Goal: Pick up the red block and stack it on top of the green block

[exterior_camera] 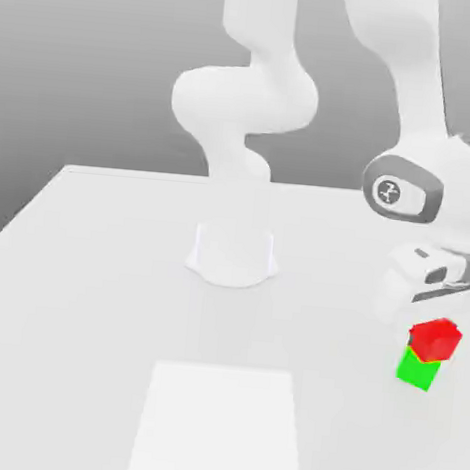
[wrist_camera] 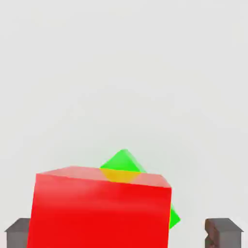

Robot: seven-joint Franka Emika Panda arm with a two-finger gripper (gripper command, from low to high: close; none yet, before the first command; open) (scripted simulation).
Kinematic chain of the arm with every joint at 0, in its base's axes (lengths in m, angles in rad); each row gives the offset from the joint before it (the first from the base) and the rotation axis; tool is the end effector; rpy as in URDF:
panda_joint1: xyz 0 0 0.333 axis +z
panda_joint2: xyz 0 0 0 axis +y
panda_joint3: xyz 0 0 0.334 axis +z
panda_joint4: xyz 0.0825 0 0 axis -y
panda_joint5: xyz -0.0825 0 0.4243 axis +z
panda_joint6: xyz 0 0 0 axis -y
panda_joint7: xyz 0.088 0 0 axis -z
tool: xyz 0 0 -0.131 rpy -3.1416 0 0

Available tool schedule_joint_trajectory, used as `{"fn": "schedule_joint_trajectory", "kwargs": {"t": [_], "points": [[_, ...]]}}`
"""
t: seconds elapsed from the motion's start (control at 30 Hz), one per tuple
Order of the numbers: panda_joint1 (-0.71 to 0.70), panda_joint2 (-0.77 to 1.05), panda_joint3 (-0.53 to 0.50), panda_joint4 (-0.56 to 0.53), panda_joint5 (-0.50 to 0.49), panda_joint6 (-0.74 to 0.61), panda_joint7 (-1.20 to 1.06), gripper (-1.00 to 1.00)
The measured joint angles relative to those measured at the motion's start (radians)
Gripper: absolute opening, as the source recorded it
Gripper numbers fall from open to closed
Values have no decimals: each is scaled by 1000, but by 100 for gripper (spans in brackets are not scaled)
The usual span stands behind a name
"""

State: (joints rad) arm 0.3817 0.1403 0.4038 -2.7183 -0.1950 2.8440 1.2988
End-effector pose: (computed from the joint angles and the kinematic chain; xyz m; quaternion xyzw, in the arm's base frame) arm 0.2797 0.3052 0.1407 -0.9864 0.1644 -0.0013 0.0002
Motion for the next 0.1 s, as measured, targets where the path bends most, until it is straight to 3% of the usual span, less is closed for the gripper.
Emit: {"fn": "schedule_joint_trajectory", "kwargs": {"t": [0.1], "points": [[-2, -20, 9, -1, 30, -17, -22, 100]]}}
